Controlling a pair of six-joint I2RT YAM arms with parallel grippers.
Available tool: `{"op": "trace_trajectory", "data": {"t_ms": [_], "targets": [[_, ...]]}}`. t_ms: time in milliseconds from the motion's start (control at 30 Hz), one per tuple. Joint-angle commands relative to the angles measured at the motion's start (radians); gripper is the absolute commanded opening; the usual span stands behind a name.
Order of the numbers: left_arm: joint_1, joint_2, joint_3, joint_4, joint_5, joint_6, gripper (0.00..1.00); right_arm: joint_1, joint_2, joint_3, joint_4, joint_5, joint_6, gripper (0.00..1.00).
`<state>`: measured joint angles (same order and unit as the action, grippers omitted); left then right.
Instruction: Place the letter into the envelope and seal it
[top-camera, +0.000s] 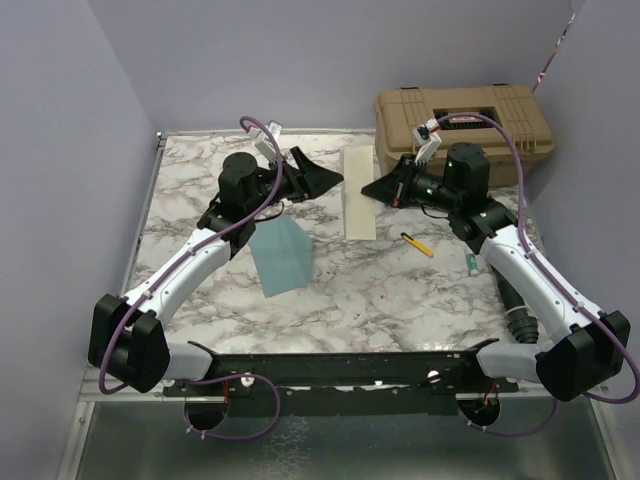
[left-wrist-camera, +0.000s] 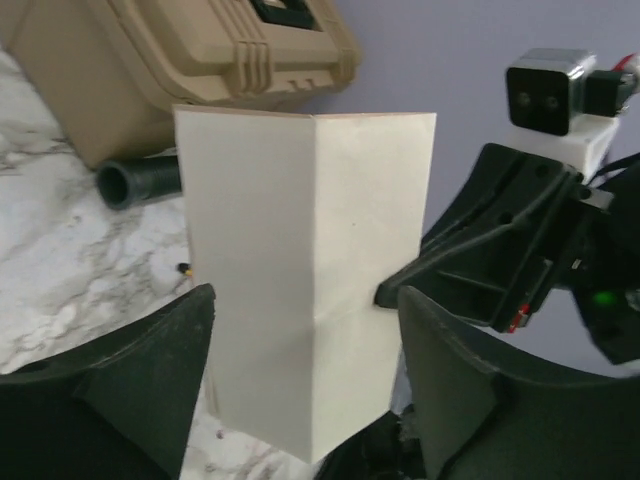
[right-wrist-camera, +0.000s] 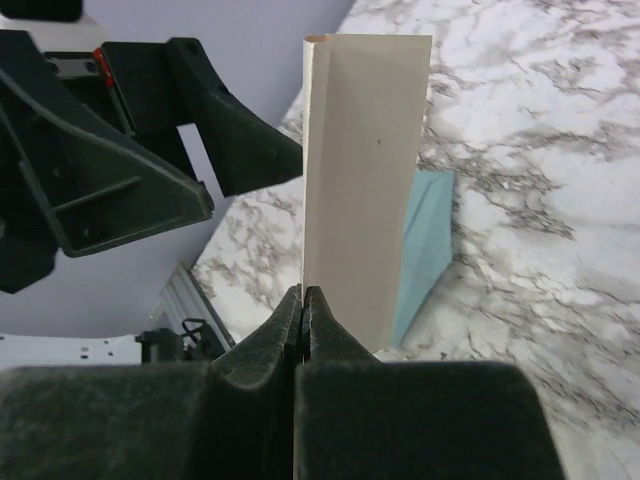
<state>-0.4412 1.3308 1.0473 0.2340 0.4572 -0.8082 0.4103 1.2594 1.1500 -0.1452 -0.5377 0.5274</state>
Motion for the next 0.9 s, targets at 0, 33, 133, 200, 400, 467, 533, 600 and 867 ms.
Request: {"op": "trace_trajectory", "data": {"t_ms": [0,33,133,200,400,467,533,600,867], "targets": [[-0.023,-0.009,-0.003,0.151,0.055,-0.154,0.67,-0.002,-0.018,-0.018,0.184,-0.122,0.114,0.01],[-0.032,-0.001,-0.003,0.166,0.066,-0.169,0.62,-0.002,-0.018,-0.023,0.210,-0.143,0.130,0.00],[-0.053,0.012,-0.003,0.197,0.087,-0.193,0.52,-0.003,-0.018,-0.039,0.275,-0.188,0.183,0.00],[-0.056,0.011,-0.009,0.218,0.095,-0.202,0.48,-0.002,-0.017,-0.049,0.303,-0.190,0.213,0.01],[-0.058,0.019,-0.005,0.281,0.163,-0.276,0.49,-0.003,-0.016,-0.084,0.416,-0.215,0.341,0.00],[-0.057,0.015,-0.003,0.285,0.171,-0.296,0.49,-0.002,-0.018,-0.098,0.460,-0.223,0.384,0.01],[-0.057,0.008,-0.005,0.292,0.173,-0.305,0.49,-0.002,-0.015,-0.108,0.482,-0.222,0.417,0.01],[-0.058,0.000,-0.008,0.295,0.173,-0.306,0.48,-0.003,-0.013,-0.110,0.490,-0.217,0.441,0.01],[-0.053,-0.035,-0.034,0.303,0.112,-0.325,0.36,-0.002,-0.041,-0.122,0.394,-0.087,0.470,0.00]]}}
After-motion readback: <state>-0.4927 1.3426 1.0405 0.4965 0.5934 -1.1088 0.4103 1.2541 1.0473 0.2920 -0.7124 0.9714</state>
